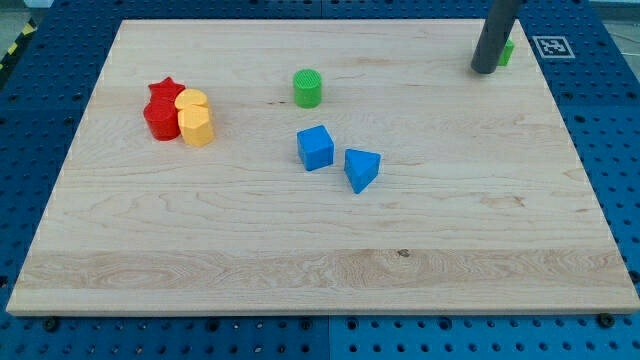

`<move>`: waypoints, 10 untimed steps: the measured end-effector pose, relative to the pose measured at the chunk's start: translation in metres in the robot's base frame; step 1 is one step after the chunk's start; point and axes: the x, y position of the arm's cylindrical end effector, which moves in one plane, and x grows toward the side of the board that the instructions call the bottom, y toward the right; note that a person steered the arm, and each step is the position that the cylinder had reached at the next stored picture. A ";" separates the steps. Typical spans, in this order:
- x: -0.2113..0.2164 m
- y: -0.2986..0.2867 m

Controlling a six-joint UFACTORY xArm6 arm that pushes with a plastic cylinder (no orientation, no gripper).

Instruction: Move the arm to the bottom of the green star

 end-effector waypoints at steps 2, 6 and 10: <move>-0.022 -0.006; 0.042 0.057; 0.060 0.071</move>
